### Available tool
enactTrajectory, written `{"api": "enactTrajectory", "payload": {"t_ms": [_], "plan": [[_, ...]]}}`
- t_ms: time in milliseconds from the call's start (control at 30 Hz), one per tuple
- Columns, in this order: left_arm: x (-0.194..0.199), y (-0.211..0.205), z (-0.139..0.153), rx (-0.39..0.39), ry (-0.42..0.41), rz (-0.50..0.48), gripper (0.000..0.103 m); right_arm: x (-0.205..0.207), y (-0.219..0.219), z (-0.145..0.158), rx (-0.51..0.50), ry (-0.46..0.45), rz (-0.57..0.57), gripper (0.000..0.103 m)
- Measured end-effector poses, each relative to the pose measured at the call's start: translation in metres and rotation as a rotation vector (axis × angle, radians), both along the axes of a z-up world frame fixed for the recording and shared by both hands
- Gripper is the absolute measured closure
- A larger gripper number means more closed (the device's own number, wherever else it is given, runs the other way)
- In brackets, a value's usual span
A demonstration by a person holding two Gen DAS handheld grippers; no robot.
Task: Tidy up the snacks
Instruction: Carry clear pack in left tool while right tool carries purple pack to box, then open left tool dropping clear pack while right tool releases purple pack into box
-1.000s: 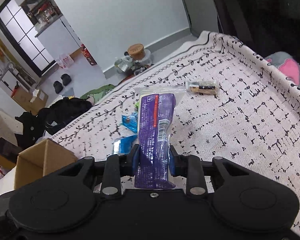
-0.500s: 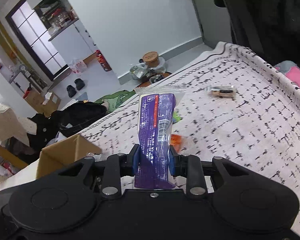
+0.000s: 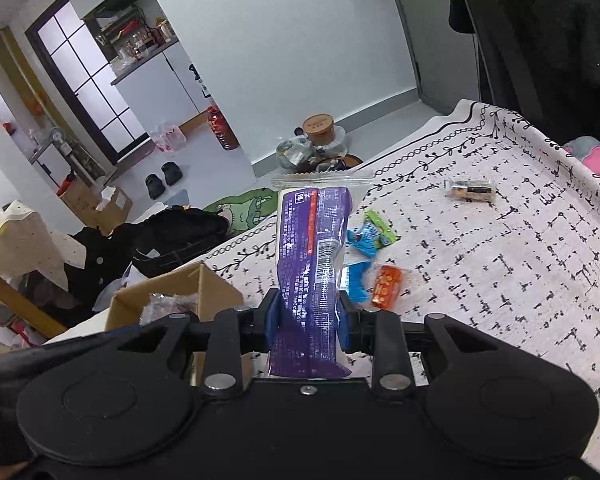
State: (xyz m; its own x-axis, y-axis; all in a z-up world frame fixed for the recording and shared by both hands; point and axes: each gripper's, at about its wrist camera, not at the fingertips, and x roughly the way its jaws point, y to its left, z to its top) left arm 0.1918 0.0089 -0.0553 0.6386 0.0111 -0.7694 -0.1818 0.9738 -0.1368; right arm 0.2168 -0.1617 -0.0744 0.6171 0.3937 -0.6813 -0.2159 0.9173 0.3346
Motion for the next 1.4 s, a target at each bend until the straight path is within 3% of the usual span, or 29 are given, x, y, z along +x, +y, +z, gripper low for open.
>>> {"api": "enactTrajectory", "payload": {"t_ms": [433,600,1200,1400], "plan": [[-0.014,0.048,0.009,-0.024,-0.017,0.038,0.072,-0.015,0.037,0.008,0.004,-0.003,0.033,0.075],[-0.016,0.068,0.004,-0.013,0.003,0.064,0.072,-0.018,0.052,0.008,-0.002,0.000,0.053,0.075],[-0.014,0.127,-0.019,-0.093,-0.030,0.197,0.071,-0.018,0.113,-0.004,-0.074,0.025,0.144,0.075],[-0.013,0.136,-0.022,-0.113,-0.038,0.198,0.064,-0.015,0.128,-0.013,-0.084,0.047,0.153,0.075]]}}
